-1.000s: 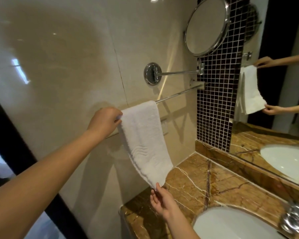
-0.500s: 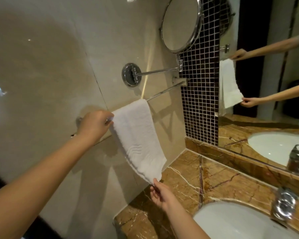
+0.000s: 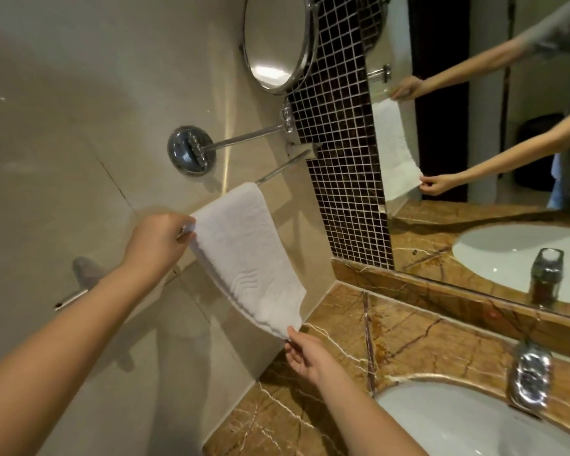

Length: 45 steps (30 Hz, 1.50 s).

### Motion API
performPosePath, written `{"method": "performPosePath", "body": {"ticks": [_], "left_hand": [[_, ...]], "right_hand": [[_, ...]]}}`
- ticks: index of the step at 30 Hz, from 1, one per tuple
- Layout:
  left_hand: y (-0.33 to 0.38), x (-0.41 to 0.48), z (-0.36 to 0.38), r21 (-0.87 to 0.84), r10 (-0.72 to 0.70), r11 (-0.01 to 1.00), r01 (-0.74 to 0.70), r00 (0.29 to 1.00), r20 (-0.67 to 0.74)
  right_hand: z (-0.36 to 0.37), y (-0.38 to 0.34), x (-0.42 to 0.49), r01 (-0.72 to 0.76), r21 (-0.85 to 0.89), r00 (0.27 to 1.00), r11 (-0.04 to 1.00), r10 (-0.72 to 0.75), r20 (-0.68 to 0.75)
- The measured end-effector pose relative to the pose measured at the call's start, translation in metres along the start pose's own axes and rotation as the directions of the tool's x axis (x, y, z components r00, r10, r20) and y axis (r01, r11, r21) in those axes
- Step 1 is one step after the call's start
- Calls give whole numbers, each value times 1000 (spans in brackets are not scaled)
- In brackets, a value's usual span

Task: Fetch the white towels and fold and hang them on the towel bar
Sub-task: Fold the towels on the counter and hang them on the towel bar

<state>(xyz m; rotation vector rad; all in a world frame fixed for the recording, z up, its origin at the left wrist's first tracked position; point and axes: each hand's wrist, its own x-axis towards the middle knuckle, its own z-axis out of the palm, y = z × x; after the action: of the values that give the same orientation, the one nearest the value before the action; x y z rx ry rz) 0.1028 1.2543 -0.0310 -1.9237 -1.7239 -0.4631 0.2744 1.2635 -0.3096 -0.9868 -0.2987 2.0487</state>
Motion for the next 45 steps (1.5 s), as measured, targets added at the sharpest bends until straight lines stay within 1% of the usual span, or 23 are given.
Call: {"method": "performPosePath", "body": {"ticks": [3, 11, 21, 24, 26, 30, 33, 37, 40, 45], "left_hand": [[8, 13, 7, -12, -16, 1000, 17, 1000, 14], [35, 42, 30, -68, -34, 997, 32, 999, -30], [73, 75, 54, -41, 90, 995, -93, 994, -58], [79, 83, 60, -39, 88, 995, -90, 995, -48], [82, 87, 63, -27, 91, 995, -92, 995, -37], [88, 92, 65, -17, 80, 997, -80, 997, -16], [93, 94, 66, -28, 82, 996, -83, 996, -17], [97, 97, 68, -32, 96, 995, -96, 995, -25], [97, 101, 71, -25, 80, 996, -80, 997, -4], [99, 108, 75, 7, 81, 997, -81, 997, 12]], "right_hand": [[-6, -16, 6, 10, -9, 1000, 1000, -10, -4], [-24, -61, 23, 64, -30, 998, 998, -64, -6], [-44, -103, 50, 112, -47, 993, 993, -113, -21], [-48, -112, 56, 120, -62, 992, 991, -121, -23], [-49, -118, 59, 135, -97, 991, 986, -135, -1], [-51, -134, 64, 180, -240, 982, 954, -160, 98], [-54, -144, 71, 191, -294, 978, 937, -157, 137], [-62, -155, 81, 200, -303, 976, 932, -161, 149], [-68, -161, 89, 205, -317, 974, 926, -161, 161], [-75, -164, 99, 198, -294, 974, 935, -154, 166]]}}
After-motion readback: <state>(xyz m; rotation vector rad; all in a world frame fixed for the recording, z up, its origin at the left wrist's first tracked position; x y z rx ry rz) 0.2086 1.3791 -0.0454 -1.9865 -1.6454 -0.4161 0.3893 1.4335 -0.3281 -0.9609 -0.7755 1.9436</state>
